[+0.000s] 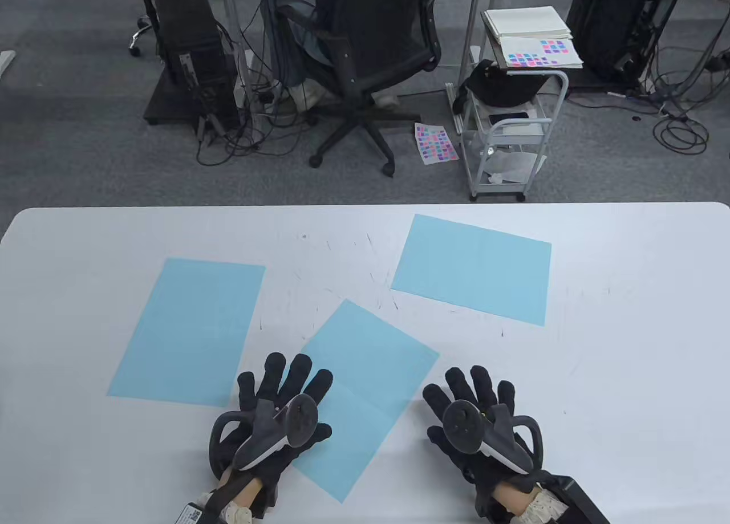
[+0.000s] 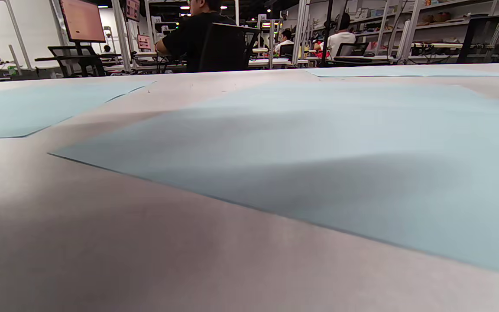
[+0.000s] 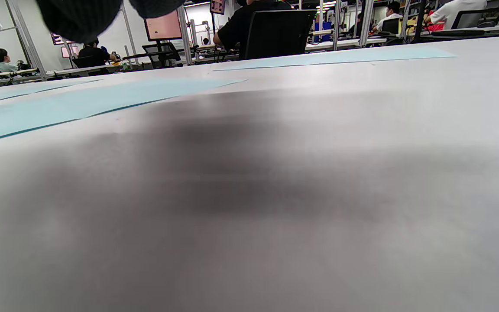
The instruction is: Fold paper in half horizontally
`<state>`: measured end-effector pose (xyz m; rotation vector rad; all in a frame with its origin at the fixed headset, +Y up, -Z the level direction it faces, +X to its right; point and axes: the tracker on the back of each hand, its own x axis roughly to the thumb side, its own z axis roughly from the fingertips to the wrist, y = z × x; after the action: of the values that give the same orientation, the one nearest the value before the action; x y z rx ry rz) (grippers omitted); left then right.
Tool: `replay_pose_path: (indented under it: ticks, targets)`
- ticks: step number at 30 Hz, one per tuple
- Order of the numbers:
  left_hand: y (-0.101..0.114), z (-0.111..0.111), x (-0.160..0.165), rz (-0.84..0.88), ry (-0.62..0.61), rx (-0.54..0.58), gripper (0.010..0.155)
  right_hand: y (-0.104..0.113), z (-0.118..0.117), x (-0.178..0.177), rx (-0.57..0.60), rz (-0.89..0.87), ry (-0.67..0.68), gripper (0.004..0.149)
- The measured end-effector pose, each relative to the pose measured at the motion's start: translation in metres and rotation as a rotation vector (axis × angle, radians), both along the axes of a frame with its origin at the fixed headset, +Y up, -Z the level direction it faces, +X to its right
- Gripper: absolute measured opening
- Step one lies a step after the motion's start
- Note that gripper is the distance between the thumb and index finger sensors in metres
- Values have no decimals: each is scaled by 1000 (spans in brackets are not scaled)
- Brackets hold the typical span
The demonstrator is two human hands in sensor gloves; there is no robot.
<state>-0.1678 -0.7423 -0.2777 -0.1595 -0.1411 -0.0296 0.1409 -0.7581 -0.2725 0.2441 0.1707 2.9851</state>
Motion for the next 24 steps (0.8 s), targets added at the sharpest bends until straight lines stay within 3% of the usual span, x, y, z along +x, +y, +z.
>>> replay_pose_path:
  ticks: [14,24]
  targets:
    - [-3,-1,-2,12,1,-29,83,1,4,-6,3,21,4,67]
    - [-4,-2,-5,38,6,-43,83,-7,1,-24,-70,28,52,69]
